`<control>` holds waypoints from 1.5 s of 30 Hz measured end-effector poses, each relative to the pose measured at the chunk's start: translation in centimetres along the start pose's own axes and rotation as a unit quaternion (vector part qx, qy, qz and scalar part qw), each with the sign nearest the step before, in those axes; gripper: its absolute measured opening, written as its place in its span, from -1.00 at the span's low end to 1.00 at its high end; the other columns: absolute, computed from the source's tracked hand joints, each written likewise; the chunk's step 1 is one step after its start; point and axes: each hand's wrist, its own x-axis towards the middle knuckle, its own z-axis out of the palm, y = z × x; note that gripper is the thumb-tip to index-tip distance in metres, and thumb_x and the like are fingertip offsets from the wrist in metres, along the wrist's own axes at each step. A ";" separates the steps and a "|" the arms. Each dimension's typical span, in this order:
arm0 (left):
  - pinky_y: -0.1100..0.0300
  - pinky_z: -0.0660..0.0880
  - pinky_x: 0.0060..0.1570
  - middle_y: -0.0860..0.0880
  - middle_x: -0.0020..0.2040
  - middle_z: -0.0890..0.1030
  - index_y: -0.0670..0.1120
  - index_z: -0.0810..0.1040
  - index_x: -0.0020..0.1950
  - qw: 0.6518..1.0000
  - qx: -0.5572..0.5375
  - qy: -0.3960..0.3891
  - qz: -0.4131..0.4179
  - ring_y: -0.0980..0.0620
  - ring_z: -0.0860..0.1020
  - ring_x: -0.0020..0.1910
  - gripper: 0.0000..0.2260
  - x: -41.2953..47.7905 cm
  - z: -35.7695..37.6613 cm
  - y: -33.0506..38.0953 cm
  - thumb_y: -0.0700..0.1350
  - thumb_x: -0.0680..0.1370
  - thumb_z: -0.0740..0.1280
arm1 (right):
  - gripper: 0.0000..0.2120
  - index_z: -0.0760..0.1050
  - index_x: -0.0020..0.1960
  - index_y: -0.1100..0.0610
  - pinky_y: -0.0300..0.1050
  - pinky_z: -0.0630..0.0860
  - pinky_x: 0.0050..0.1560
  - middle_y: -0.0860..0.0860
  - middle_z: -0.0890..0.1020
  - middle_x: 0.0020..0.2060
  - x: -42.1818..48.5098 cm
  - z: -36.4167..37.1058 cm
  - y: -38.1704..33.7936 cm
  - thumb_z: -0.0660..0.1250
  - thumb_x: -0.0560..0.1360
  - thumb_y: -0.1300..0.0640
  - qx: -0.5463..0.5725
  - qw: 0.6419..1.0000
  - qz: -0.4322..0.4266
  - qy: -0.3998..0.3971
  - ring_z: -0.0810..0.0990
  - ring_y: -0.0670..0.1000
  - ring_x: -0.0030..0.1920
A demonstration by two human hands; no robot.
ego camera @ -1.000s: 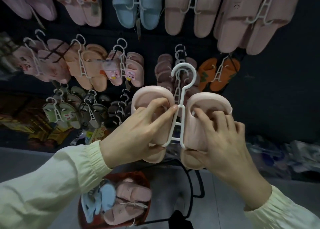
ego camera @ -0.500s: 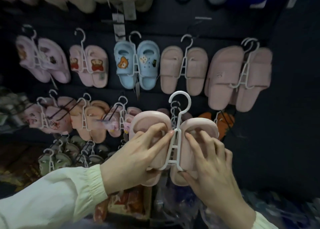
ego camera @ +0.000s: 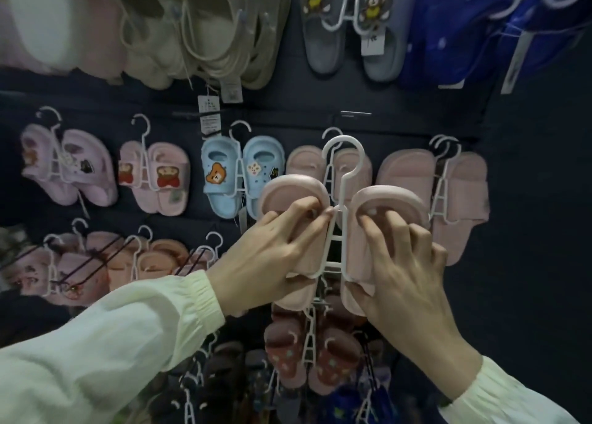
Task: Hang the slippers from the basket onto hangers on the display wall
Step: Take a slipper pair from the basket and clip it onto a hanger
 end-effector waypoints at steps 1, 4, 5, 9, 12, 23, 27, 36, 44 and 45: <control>0.08 0.41 0.15 -0.21 0.42 0.32 -0.19 0.22 0.58 1.000 0.006 0.003 -0.002 -0.12 0.37 0.26 -0.10 0.5 0.2 -0.3 0.12 0.37 0.52 | -0.03 0.30 0.51 0.10 0.20 0.35 0.09 0.15 0.34 0.36 0.5 0.1 0.2 0.60 0.20 -0.10 -0.005 1.000 0.001 0.002 0.37 0.25 0.22; 0.07 0.45 0.17 -0.19 0.43 0.31 -0.17 0.20 0.59 1.000 0.010 -0.001 -0.006 -0.11 0.41 0.27 -0.08 1.8 1.2 -1.1 0.14 0.37 0.53 | -0.04 0.28 0.51 0.09 0.19 0.36 0.08 0.15 0.34 0.36 2.1 1.0 0.8 0.59 0.23 -0.11 -0.017 1.000 0.002 -0.001 0.36 0.24 0.22; 0.07 0.46 0.18 -0.19 0.43 0.30 -0.17 0.20 0.59 1.000 0.011 -0.006 -0.008 -0.11 0.42 0.28 -0.06 2.2 1.7 -1.4 0.15 0.36 0.54 | -0.04 0.26 0.52 0.10 0.19 0.36 0.08 0.14 0.34 0.36 2.7 1.5 0.9 0.59 0.23 -0.12 -0.020 1.000 0.004 -0.006 0.36 0.24 0.22; 0.08 0.46 0.16 -0.20 0.41 0.32 -0.19 0.23 0.57 1.000 0.019 -0.011 -0.013 -0.09 0.42 0.25 -0.04 3.6 3.8 -2.1 0.17 0.32 0.56 | -0.02 0.24 0.53 0.10 0.20 0.35 0.11 0.15 0.33 0.39 4.5 3.7 1.6 0.58 0.23 -0.11 -0.043 0.998 0.008 -0.041 0.37 0.25 0.24; 0.08 0.48 0.08 -0.20 0.39 0.35 -0.21 0.27 0.55 0.999 0.048 -0.002 -0.002 -0.07 0.34 0.17 -0.05 4.8 5.5 -2.3 0.17 0.31 0.57 | -0.07 0.21 0.55 0.10 0.20 0.38 0.11 0.16 0.28 0.42 5.9 5.5 2.0 0.53 0.28 -0.05 -0.059 0.996 0.004 -0.067 0.36 0.25 0.28; -0.03 0.51 0.11 -0.23 0.38 0.34 -0.21 0.27 0.52 0.996 0.038 -0.041 -0.066 -0.17 0.39 0.20 -0.03 7.9 12.3 -5.6 0.05 0.24 0.63 | -0.11 0.21 0.54 0.10 0.25 0.43 0.08 0.23 0.33 0.38 10.7 12.9 2.8 0.48 0.27 0.13 -0.060 0.995 0.012 -0.081 0.35 0.29 0.26; -0.08 0.48 0.11 -0.24 0.34 0.37 -0.19 0.31 0.47 0.994 0.039 -0.048 -0.093 -0.24 0.50 0.14 -0.13 9.0 14.2 -6.6 -0.04 0.26 0.62 | -0.25 0.26 0.51 0.15 0.20 0.46 -0.01 0.25 0.40 0.37 12.4 14.4 2.9 0.39 0.35 0.16 -0.083 0.993 0.001 -0.083 0.39 0.31 0.19; -0.26 0.36 0.32 -0.35 0.33 0.37 -0.25 0.27 0.50 0.987 0.011 -0.077 -0.138 -0.39 0.41 0.26 -0.19 10.9 16.9 -8.4 -0.17 0.31 0.53 | -0.28 0.07 0.60 0.11 0.29 0.27 0.37 0.20 0.09 0.57 13.9 17.4 3.9 0.30 0.53 0.24 0.026 0.991 -0.024 -0.125 0.15 0.31 0.52; -0.29 0.28 0.41 -0.31 0.51 0.24 -0.24 0.08 0.60 0.981 0.050 -0.127 -0.138 -0.39 0.31 0.40 0.02 9.9 16.9 -7.3 0.00 0.33 0.60 | -0.15 -0.21 0.63 0.03 0.27 -0.21 0.55 0.04 -0.26 0.60 12.9 17.9 5.9 0.27 0.56 0.20 0.120 0.982 -0.030 -0.141 -0.43 0.11 0.54; -0.27 0.23 0.44 -0.28 0.56 0.16 -0.22 0.03 0.61 0.979 0.056 -0.136 -0.138 -0.36 0.25 0.45 0.02 9.6 16.8 -7.2 0.02 0.36 0.58 | -0.14 -0.22 0.63 0.03 0.26 -0.24 0.55 0.04 -0.27 0.60 12.6 17.8 6.0 0.28 0.55 0.21 0.124 0.982 -0.032 -0.136 -0.51 0.08 0.50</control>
